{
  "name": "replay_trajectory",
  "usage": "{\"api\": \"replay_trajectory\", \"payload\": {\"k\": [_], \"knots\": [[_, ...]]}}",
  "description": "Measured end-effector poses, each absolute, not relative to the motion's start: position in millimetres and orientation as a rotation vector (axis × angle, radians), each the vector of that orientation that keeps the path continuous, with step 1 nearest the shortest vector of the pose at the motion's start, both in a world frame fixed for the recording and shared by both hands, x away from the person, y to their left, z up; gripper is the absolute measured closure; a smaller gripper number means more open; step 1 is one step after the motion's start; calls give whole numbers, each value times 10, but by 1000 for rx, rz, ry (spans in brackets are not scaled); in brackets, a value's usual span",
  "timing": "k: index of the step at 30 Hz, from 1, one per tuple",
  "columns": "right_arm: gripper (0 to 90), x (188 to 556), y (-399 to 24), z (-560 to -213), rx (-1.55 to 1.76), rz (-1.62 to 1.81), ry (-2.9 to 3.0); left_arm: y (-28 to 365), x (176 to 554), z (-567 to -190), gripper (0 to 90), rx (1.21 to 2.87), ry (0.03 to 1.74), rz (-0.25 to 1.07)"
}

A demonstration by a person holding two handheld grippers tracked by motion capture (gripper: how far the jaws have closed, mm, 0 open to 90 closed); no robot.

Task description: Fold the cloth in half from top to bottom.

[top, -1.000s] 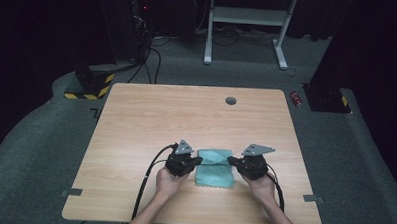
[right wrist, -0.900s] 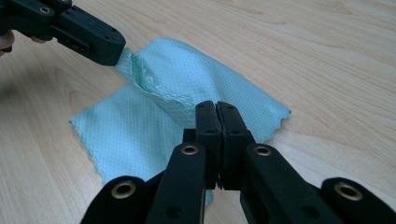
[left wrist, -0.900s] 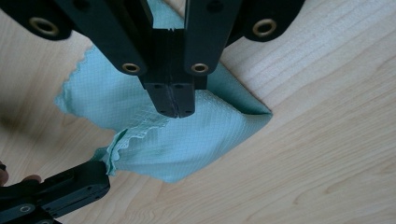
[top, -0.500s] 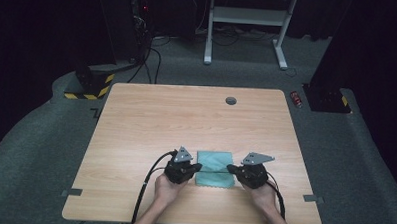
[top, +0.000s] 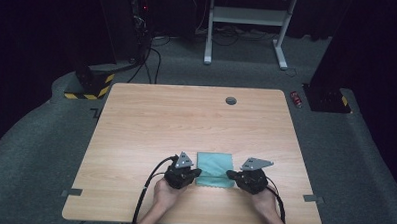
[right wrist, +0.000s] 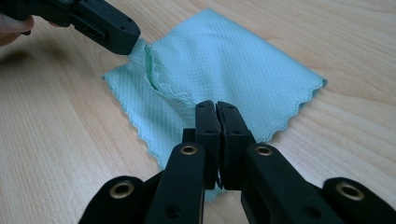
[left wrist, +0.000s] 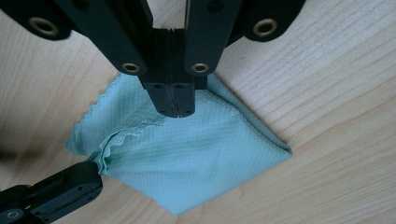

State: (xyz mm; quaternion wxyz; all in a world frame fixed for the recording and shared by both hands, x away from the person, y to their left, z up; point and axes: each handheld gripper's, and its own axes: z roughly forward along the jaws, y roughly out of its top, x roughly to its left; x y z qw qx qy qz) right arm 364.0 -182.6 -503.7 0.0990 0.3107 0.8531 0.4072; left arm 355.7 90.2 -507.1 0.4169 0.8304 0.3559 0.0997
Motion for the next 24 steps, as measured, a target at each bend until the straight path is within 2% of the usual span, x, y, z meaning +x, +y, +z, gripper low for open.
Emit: {"api": "replay_trajectory", "payload": {"k": [12,15,19,24], "knots": [[876,3577,-1814,-5098,896,1193,2545,921,3486,-5121,896,2087,896,235],[840,3560,-1816,-5128,894,1194,2557,931,3479,-5146,888,2097,908,190],[757,3528,-1892,-5154,928,1246,2561,980,3448,-5118,830,2073,911,146],[736,3517,-2013,-5069,974,1321,2502,1057,3452,-4995,735,2006,922,132]]}}
